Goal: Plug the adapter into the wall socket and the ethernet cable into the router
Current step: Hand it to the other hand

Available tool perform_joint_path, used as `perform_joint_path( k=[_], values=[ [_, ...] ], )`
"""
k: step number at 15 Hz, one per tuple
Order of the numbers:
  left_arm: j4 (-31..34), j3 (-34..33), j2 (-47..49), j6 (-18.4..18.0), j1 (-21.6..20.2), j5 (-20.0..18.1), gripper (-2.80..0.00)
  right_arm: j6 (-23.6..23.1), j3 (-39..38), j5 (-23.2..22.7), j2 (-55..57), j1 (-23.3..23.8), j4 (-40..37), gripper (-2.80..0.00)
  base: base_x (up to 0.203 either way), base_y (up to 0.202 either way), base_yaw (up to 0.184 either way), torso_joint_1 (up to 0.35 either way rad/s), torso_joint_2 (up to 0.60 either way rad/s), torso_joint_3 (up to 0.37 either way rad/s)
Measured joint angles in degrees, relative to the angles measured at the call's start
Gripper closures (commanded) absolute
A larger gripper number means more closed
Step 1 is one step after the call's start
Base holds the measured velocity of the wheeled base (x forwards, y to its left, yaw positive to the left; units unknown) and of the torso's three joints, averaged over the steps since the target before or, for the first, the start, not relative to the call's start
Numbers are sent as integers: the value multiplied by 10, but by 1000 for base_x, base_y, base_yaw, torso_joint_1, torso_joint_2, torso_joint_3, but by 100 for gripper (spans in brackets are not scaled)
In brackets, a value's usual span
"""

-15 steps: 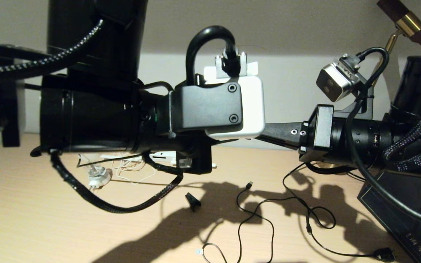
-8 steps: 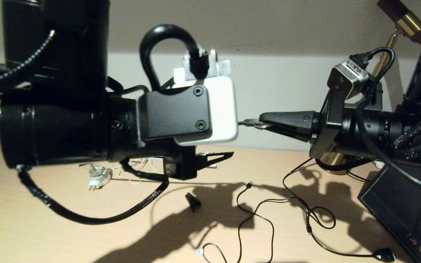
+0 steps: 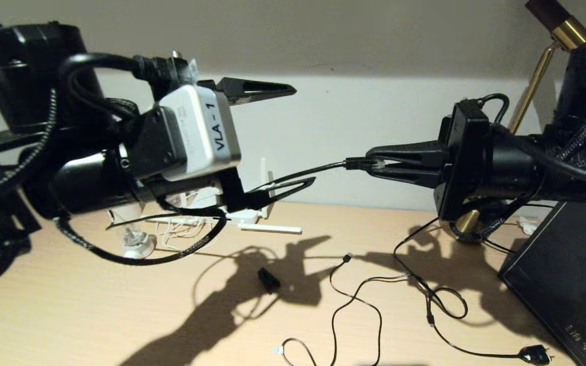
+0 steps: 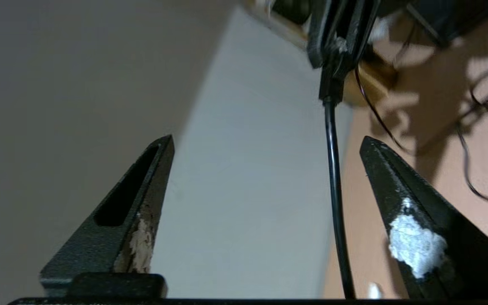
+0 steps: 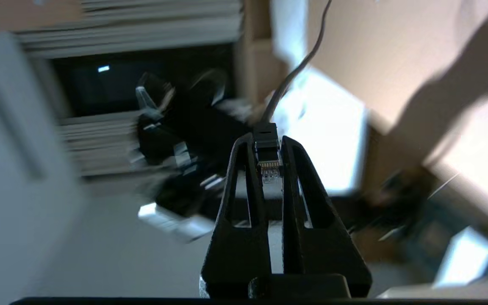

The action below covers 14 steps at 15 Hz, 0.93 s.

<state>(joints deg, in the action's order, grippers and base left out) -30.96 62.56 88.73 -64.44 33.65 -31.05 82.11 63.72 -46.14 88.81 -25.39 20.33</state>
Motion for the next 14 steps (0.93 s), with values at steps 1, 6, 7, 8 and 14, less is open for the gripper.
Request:
perform_joint_path(
  k=[1, 6, 7, 8, 14],
  values=[
    [-40, -3, 17, 0, -2, -27, -280, 33, 14, -20, 9, 11, 0, 0, 0, 0, 0, 0, 0, 0],
    [-127, -10, 60, -5, 15, -78, -280, 65, 72, -35, 50, 24, -2, 0, 0, 0, 0, 0, 0, 0],
    [-128, -15, 61, -6, 17, -80, -280, 65, 80, -38, 55, 27, -2, 0, 0, 0, 0, 0, 0, 0],
    [-130, -18, 62, -8, 17, -80, -280, 65, 86, -40, 59, 29, -5, 0, 0, 0, 0, 0, 0, 0],
    [-162, -17, 72, -62, 18, -81, -280, 66, 101, -60, 65, 31, -34, 0, 0, 0, 0, 0, 0, 0]
  ],
)
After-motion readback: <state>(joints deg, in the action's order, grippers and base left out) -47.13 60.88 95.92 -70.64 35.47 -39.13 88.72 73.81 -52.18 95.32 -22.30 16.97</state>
